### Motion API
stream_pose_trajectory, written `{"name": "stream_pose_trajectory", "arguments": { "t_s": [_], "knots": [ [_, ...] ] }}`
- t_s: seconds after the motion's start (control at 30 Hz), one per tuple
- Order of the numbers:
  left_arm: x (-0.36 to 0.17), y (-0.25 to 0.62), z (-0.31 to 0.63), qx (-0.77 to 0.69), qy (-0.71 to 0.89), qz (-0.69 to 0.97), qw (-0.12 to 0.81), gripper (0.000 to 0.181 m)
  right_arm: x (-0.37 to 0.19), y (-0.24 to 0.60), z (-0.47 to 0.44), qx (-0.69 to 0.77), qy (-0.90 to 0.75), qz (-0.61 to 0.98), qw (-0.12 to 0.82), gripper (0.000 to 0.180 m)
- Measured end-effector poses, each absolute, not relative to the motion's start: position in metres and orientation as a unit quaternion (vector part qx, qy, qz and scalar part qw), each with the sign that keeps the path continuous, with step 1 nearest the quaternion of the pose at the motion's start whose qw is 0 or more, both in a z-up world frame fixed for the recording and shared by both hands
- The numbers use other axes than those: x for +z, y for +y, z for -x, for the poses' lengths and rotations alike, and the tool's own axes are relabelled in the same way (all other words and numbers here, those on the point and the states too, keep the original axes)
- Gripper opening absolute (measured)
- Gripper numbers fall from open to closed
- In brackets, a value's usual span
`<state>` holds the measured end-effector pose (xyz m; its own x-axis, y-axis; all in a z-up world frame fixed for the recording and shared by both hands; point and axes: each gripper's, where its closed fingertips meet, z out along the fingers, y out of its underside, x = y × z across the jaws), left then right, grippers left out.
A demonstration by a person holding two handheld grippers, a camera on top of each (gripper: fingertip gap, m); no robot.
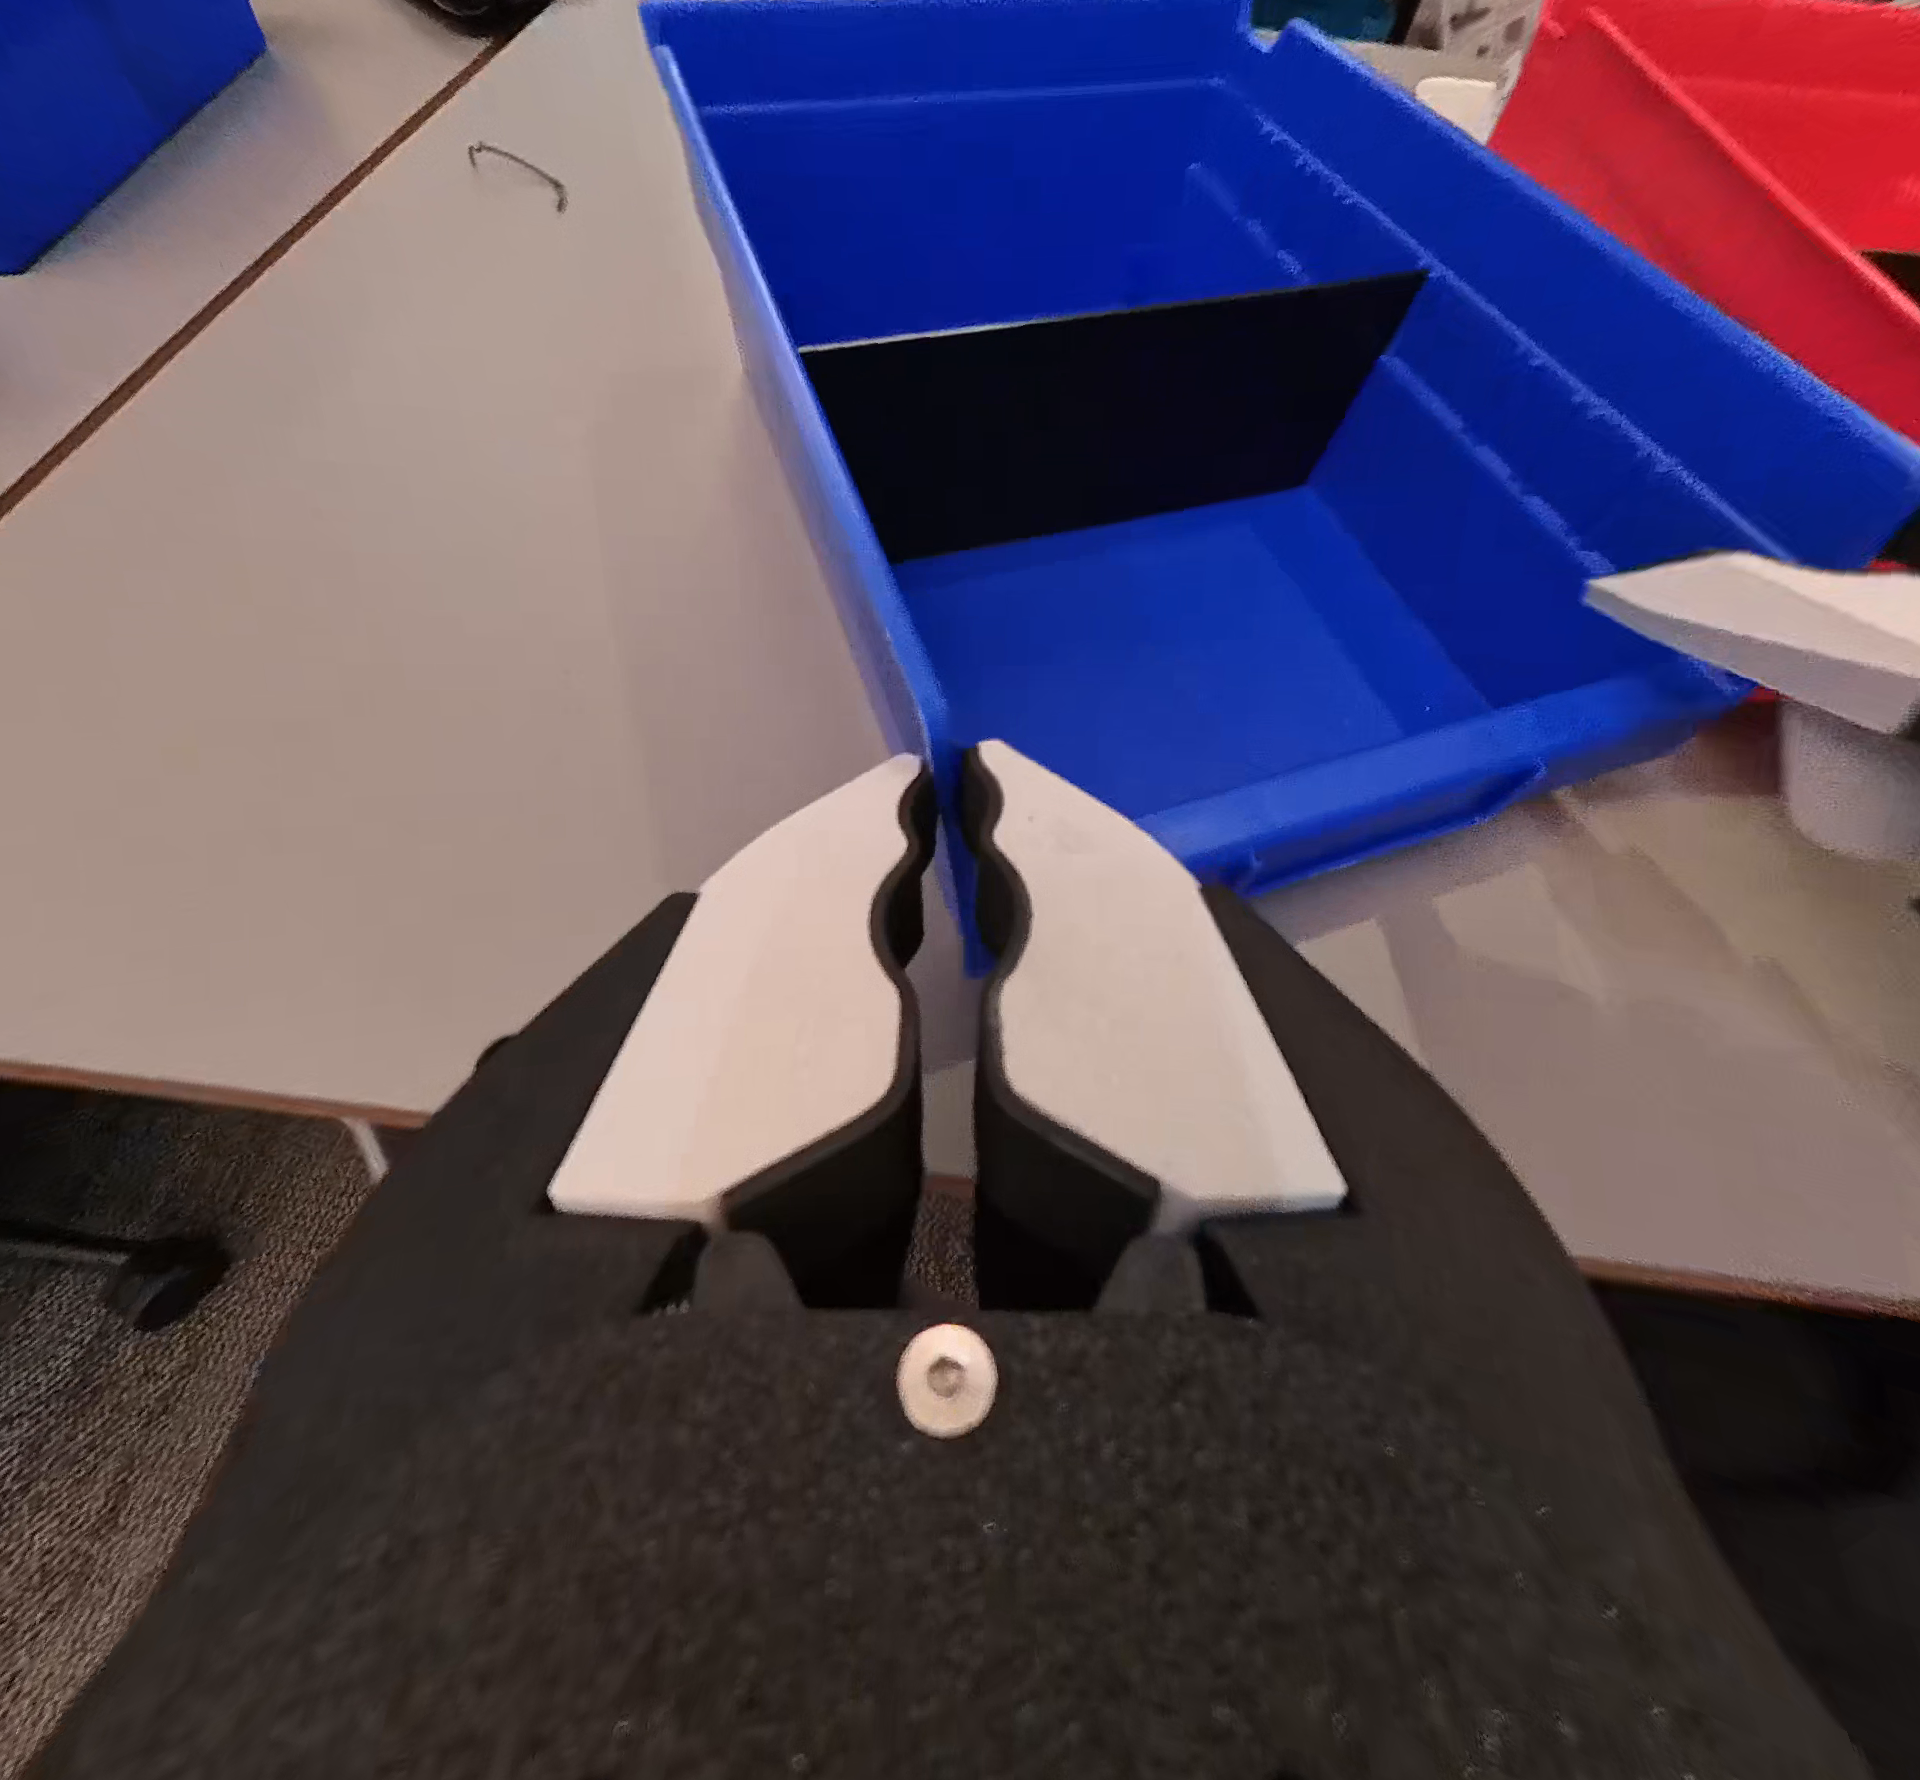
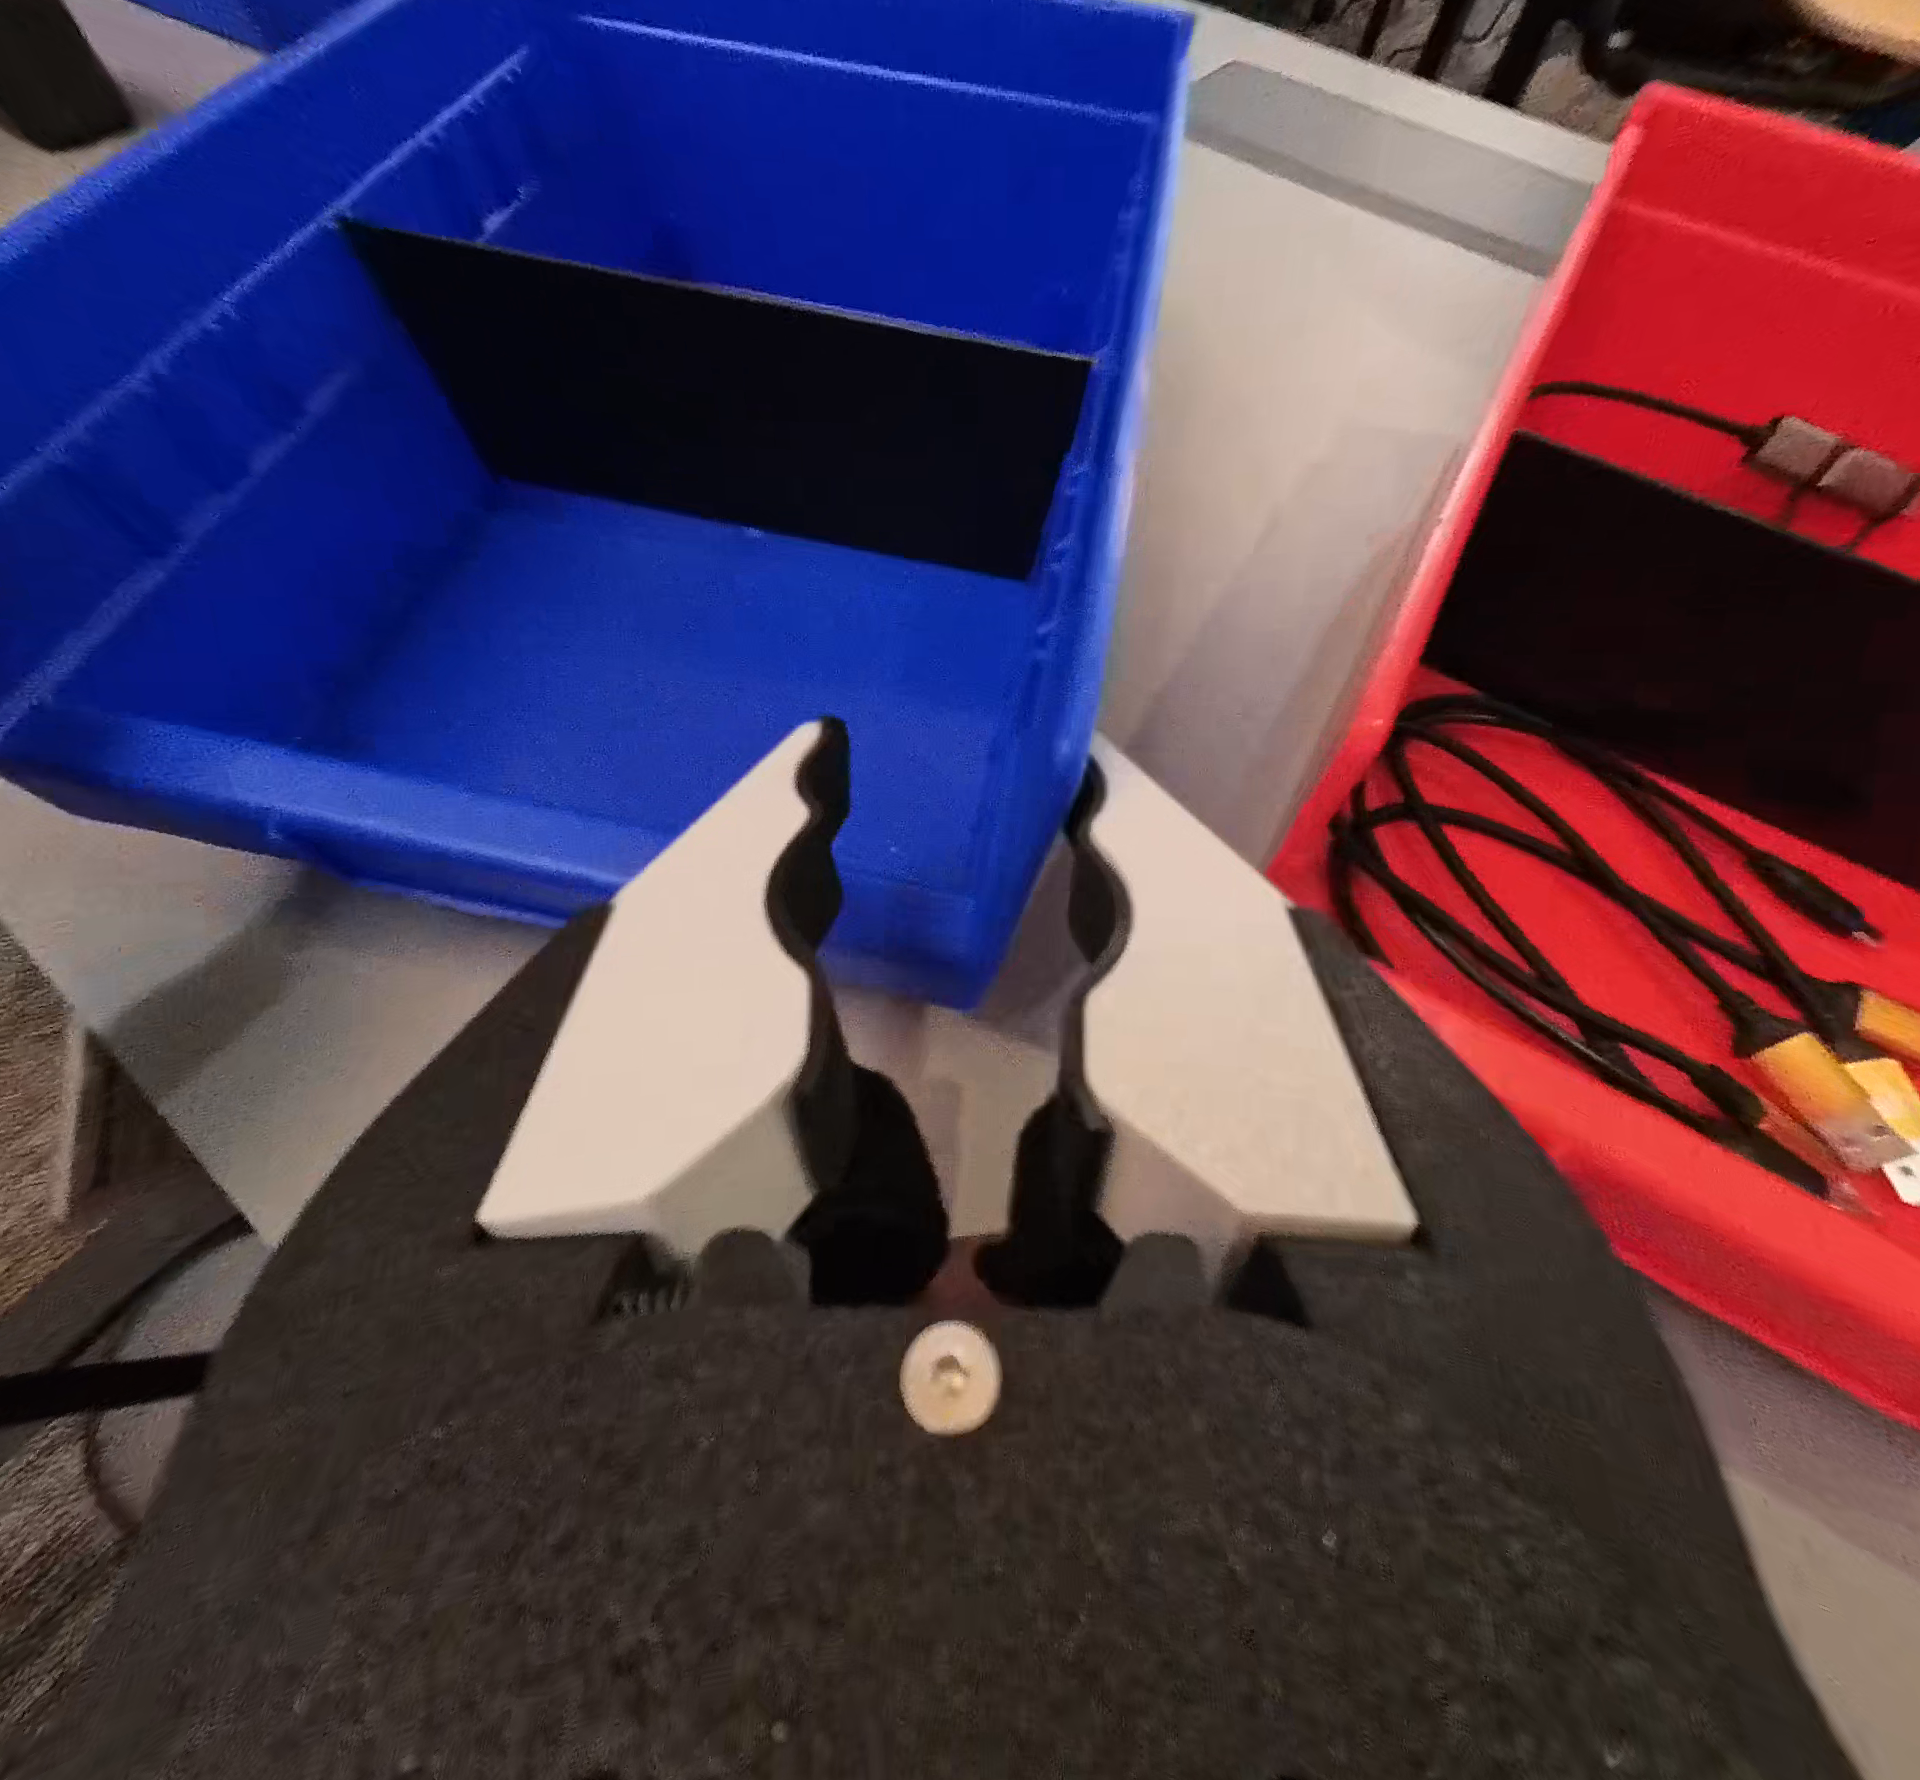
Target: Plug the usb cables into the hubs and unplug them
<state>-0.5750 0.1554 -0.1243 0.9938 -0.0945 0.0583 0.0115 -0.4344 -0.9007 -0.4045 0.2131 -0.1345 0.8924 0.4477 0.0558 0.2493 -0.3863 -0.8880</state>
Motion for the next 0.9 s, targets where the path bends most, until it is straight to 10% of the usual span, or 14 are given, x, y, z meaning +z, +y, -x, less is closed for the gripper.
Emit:
{"name": "stream_pose_trajectory", "arguments": {
  "t_s": [0.13, 0.9],
  "knots": [
    [-0.124, 0.135, 0.579, -0.049, 0.007, 0.837, 0.545, 0.005, -0.139, 0.215, 0.404, 0.093, -0.225, 0.829, 0.504, 0.004],
    [0.125, 0.077, 0.427, 0.046, 0.155, 0.609, 0.776, 0.004, 0.081, 0.174, 0.257, 0.193, -0.087, 0.731, 0.648, 0.002]
  ]
}}
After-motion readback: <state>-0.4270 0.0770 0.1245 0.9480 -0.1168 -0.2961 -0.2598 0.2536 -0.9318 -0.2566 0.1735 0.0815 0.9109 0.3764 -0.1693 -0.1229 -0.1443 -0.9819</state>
